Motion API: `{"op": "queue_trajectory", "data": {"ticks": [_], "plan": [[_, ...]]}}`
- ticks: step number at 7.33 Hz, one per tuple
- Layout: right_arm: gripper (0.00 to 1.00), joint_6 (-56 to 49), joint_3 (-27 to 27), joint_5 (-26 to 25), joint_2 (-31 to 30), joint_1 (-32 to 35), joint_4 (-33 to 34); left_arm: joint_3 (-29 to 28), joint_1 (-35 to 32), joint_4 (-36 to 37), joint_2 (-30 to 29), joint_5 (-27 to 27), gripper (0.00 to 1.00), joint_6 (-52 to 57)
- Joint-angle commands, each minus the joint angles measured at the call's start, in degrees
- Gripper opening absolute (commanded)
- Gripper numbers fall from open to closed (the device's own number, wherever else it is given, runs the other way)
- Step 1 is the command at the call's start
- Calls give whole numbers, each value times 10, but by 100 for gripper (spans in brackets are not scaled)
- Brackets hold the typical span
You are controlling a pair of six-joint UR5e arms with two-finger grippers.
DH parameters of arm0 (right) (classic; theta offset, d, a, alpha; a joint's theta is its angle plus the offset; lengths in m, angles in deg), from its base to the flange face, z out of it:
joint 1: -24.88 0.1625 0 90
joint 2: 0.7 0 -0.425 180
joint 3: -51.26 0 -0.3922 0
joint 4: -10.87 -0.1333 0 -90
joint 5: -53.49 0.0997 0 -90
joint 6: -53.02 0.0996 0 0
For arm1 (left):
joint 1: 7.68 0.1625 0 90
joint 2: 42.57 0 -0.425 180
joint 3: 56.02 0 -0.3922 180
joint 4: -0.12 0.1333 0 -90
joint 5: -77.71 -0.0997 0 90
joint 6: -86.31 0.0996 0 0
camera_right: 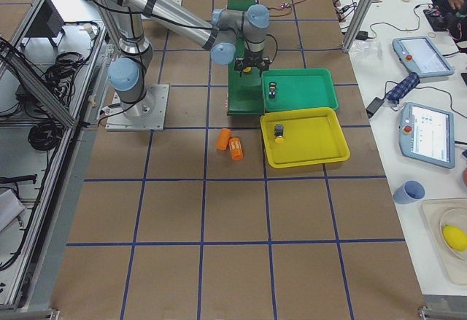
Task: Sort buttons by color to trays
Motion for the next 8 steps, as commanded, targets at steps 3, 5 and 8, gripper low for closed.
{"op": "queue_trajectory", "data": {"ticks": [3, 5, 8], "plan": [[91, 5, -25, -15, 0, 25, 17, -17, 17, 3, -21, 29, 100, -1], [91, 6, -27, -13, -1, 25, 17, -17, 16, 7, -7, 29, 100, -5], [88, 6, -27, -12, 0, 26, 28, -5, 0, -3, 15, 22, 100, 2]]}}
